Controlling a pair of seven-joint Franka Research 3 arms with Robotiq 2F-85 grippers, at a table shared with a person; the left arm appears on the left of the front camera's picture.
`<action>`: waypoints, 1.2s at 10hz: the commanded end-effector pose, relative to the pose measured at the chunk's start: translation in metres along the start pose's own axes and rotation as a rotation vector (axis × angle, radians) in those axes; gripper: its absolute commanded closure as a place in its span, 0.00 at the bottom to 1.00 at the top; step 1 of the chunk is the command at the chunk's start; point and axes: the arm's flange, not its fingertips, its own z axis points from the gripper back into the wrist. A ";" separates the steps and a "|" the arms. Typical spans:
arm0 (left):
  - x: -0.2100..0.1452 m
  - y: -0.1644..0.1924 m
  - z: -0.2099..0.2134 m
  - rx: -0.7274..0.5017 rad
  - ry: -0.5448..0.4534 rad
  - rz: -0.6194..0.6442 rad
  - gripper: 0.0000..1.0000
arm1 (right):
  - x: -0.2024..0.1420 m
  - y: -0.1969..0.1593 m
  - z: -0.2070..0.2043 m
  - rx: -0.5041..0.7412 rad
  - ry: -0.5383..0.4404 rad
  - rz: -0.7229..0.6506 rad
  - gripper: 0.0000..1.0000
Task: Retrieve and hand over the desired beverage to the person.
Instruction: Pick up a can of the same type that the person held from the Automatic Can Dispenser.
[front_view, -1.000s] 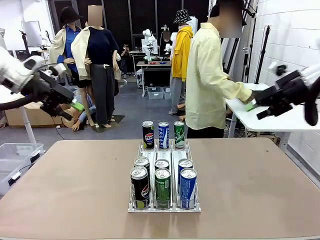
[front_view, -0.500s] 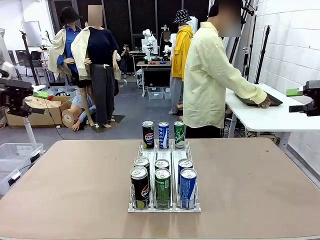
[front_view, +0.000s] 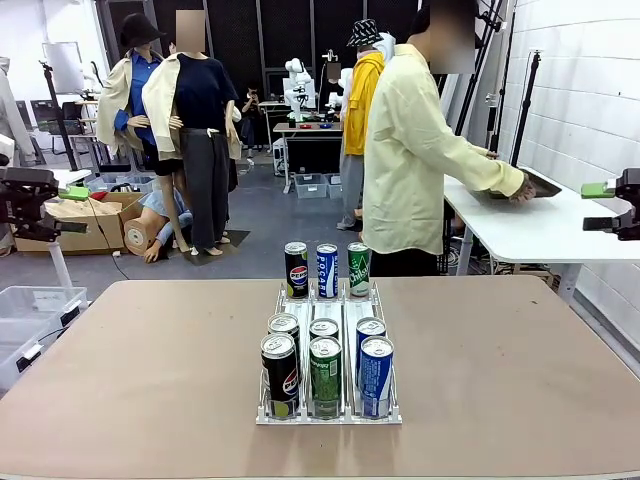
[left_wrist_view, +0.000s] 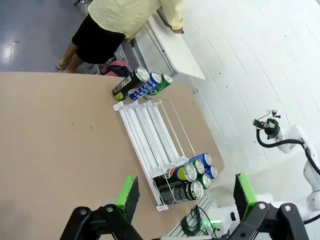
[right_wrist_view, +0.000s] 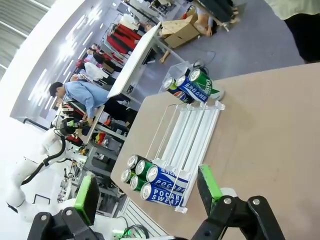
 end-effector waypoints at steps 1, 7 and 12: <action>0.001 -0.001 0.003 0.007 -0.011 0.004 0.00 | 0.001 0.000 0.000 -0.005 0.001 -0.003 0.00; 0.001 -0.001 0.003 0.007 -0.011 0.004 0.00 | 0.001 0.000 0.000 -0.005 0.001 -0.003 0.00; 0.001 -0.001 0.003 0.007 -0.011 0.004 0.00 | 0.001 0.000 0.000 -0.005 0.001 -0.003 0.00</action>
